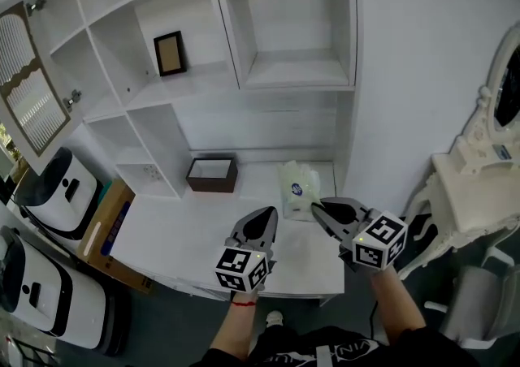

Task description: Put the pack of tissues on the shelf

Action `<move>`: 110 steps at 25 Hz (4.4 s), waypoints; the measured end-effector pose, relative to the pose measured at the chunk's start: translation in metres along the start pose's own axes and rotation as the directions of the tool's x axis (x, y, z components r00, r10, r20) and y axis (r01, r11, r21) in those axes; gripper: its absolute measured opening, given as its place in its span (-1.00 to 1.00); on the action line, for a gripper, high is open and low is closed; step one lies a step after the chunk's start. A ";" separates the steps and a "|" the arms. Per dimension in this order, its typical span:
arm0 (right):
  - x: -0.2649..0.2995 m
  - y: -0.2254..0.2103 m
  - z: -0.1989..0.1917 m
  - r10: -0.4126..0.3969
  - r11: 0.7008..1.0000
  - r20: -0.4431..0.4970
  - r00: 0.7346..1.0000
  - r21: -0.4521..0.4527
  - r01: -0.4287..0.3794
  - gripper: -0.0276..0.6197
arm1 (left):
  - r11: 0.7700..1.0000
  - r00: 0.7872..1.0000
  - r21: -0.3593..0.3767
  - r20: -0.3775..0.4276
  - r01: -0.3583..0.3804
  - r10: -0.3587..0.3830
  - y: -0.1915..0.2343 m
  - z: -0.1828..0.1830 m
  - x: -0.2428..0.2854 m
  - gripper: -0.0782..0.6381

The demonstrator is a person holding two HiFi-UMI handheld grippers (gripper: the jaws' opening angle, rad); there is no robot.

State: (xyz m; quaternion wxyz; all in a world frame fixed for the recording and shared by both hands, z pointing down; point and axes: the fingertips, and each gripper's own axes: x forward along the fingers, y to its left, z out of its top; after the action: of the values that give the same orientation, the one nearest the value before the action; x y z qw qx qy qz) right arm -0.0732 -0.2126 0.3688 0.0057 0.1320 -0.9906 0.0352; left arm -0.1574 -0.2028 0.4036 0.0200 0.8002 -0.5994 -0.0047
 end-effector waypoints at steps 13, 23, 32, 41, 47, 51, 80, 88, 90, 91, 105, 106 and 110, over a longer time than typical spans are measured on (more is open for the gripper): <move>0.056 -0.034 0.051 -0.092 0.992 0.032 0.995 -0.087 0.094 -0.91 | 0.986 0.987 0.045 -0.008 0.159 -0.158 0.055 0.045 0.056 -0.77; 0.076 -0.037 0.097 -0.186 0.962 0.043 0.982 -0.197 0.191 -0.91 | 0.936 0.946 0.139 -0.003 0.323 -0.326 0.064 0.086 0.078 -0.77; 0.081 -0.039 0.130 -0.237 0.927 0.051 0.970 -0.286 0.241 -0.91 | 0.912 0.920 0.171 0.057 0.373 -0.387 0.070 0.122 0.087 -0.77; 0.080 -0.054 0.178 -0.195 0.922 0.139 0.971 -0.313 0.230 -0.91 | 0.885 0.876 0.202 0.165 0.420 -0.453 0.054 0.176 0.096 -0.77; 0.088 -0.079 0.196 -0.175 0.919 0.138 0.975 -0.331 0.212 -0.91 | 0.896 0.883 0.204 0.186 0.393 -0.430 0.063 0.190 0.121 -0.77; 0.093 -0.096 0.200 -0.177 0.919 0.127 0.976 -0.332 0.210 -0.91 | 0.902 0.887 0.195 0.192 0.385 -0.420 0.067 0.193 0.136 -0.77; 0.144 -0.160 0.220 -0.280 0.880 0.053 0.959 -0.385 0.278 -0.91 | 0.939 0.926 0.153 0.179 0.308 -0.332 0.101 0.180 0.151 -0.77; 0.154 -0.171 0.221 -0.336 0.854 0.028 0.942 -0.412 0.317 -0.90 | 0.945 0.932 0.141 0.173 0.295 -0.317 0.108 0.176 0.150 -0.77; 0.157 -0.171 0.223 -0.342 0.846 0.023 0.939 -0.428 0.318 -0.90 | 0.946 0.933 0.139 0.176 0.294 -0.316 0.109 0.176 0.150 -0.77; 0.157 -0.171 0.223 -0.349 0.841 0.025 0.937 -0.433 0.325 -0.90 | 0.946 0.932 0.138 0.177 0.294 -0.316 0.108 0.176 0.150 -0.77; 0.133 -0.160 0.236 -0.404 0.775 0.201 0.893 -0.443 0.450 -0.64 | 0.939 0.926 0.121 0.169 0.321 -0.338 0.105 0.167 0.156 -0.77; 0.131 -0.155 0.239 -0.396 0.769 0.228 0.889 -0.448 0.457 -0.64 | 0.938 0.925 0.121 0.167 0.324 -0.341 0.104 0.167 0.156 -0.77; 0.123 -0.131 0.244 -0.373 0.743 0.286 0.883 -0.478 0.469 -0.64 | 0.936 0.924 0.116 0.162 0.332 -0.347 0.104 0.164 0.160 -0.77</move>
State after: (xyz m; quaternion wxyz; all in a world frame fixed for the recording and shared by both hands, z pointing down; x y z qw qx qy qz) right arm -0.1581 -0.3883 0.1371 -0.0354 0.3483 -0.9012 -0.2554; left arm -0.2173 -0.3897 0.2462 -0.0699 0.8883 -0.4507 -0.0545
